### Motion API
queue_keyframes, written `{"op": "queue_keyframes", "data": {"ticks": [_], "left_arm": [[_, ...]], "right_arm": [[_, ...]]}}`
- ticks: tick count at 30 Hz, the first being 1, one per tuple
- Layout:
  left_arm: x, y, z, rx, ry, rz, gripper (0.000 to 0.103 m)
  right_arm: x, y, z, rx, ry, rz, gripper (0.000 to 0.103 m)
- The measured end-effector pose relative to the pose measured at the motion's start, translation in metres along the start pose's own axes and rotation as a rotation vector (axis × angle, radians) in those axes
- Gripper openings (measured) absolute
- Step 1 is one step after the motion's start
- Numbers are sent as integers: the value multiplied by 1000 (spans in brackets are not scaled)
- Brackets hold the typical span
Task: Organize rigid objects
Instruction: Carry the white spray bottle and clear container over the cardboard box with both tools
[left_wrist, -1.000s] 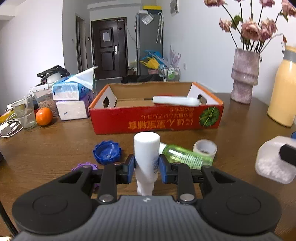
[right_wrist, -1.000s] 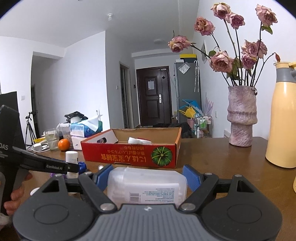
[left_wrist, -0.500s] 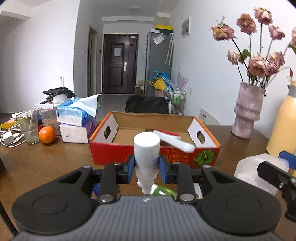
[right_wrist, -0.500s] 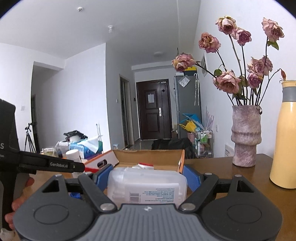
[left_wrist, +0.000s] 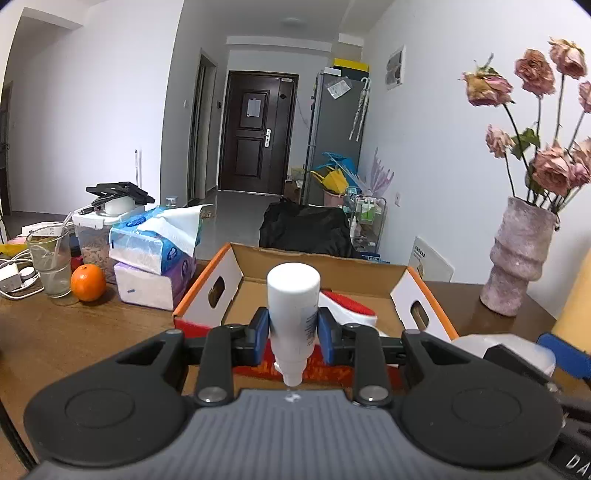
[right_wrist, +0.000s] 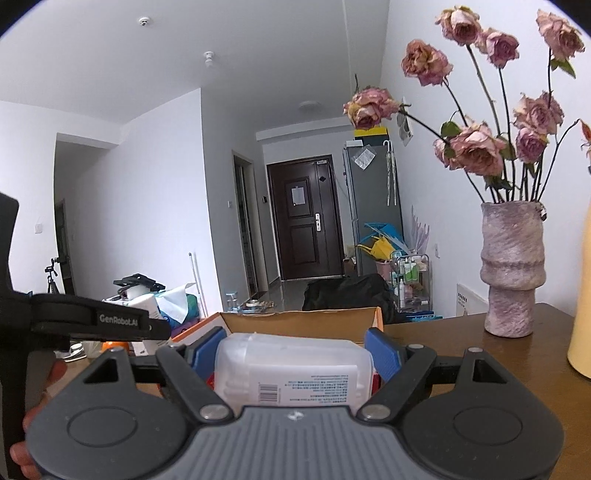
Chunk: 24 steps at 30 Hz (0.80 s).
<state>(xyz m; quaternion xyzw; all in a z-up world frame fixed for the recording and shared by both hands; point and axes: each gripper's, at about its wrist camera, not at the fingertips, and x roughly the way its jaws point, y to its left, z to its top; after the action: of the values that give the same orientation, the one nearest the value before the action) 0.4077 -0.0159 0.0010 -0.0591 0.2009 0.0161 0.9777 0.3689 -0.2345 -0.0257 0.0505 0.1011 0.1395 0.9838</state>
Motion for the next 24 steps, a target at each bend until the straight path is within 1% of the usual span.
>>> {"op": "queue_keyframes", "data": {"ticks": [17, 24], "left_arm": [[58, 6, 28, 6, 1, 37, 29], [77, 11, 48, 3, -6, 64, 29]], "right_arm": [[83, -6, 15, 26, -12, -5, 81], [118, -7, 22, 18, 4, -7, 81]]}}
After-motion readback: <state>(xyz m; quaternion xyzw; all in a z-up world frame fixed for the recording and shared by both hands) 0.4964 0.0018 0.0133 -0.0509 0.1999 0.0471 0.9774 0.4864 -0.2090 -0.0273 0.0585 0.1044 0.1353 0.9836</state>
